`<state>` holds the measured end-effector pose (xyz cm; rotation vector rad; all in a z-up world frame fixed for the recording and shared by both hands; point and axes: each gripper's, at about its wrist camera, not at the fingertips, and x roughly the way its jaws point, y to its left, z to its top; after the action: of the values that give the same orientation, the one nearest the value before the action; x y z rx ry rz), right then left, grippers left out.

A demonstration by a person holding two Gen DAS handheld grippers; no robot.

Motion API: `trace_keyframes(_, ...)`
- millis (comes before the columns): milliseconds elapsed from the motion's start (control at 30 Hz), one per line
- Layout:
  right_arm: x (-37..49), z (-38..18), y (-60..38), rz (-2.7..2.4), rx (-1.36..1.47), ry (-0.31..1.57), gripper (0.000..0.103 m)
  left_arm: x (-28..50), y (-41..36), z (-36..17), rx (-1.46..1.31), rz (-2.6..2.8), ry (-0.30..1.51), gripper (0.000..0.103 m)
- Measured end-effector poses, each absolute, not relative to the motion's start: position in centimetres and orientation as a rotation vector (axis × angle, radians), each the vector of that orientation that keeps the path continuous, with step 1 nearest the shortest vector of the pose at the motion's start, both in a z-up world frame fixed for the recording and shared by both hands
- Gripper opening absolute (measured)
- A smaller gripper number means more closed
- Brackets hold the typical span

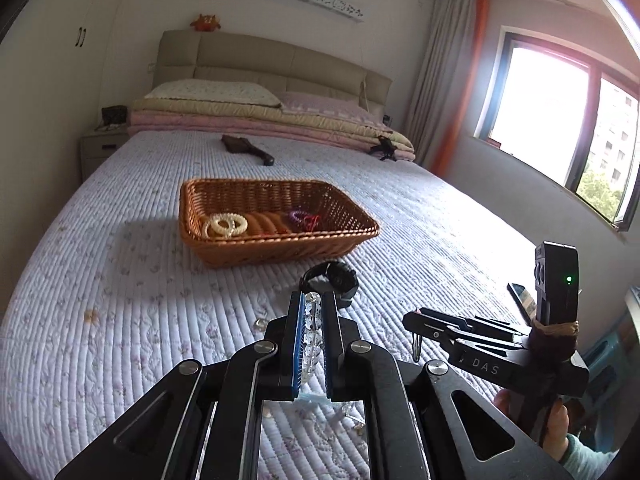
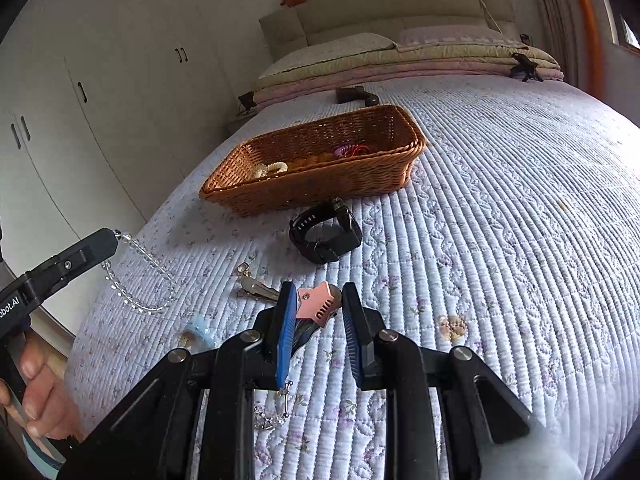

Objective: Organize jewelry
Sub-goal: 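Carry both items into the wicker basket and open both tools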

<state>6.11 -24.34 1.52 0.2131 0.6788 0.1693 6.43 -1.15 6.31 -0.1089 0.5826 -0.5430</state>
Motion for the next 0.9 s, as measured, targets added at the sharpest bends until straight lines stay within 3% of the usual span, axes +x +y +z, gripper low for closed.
trace_keyframes(267,8.4,6.0,-24.2,0.176,0.132,0.589,0.026,8.7,-1.5,9.2,-0.108,-0.541,0.523,0.008)
trace_keyframes(567,17.8,11.1,-24.2,0.180,0.050,0.547,0.026,18.2,-2.8,12.4,-0.165,-0.540,0.504,0.008)
trace_keyframes(900,31.1,5.9,-25.1,0.131,0.037,0.758,0.026,30.0,-5.6,5.7,-0.299,-0.568,0.645,0.008)
